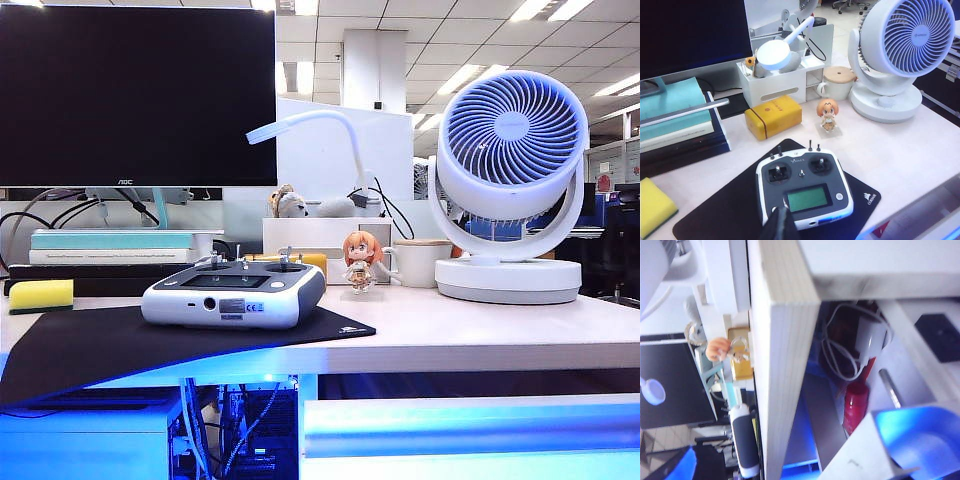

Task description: Open the drawer, place the cleaning sponge inside, then close the drawer.

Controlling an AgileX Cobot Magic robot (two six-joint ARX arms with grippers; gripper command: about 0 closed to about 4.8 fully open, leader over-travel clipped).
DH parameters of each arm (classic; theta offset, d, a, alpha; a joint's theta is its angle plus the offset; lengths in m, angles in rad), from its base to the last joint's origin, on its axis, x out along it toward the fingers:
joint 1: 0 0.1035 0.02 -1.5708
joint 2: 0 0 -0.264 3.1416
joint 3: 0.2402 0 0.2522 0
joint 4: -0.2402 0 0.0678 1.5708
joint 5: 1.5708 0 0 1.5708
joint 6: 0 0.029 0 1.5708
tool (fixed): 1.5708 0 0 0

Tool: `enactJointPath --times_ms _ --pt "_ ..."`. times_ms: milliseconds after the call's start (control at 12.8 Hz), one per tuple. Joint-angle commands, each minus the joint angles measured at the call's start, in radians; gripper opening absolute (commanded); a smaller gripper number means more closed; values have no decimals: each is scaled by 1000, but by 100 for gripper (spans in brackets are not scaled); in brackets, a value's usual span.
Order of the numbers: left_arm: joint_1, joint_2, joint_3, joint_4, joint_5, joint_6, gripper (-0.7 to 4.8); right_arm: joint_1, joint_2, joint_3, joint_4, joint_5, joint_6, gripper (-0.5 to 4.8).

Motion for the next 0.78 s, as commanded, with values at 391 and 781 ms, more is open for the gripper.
enactJointPath --times_ms 391,781 --pt "1 -2 4 43 2 7 -5 -92 -71 20 184 -21 -13 479" --pt "1 0 4 65 1 7 -5 -285 -120 21 203 85 55 479"
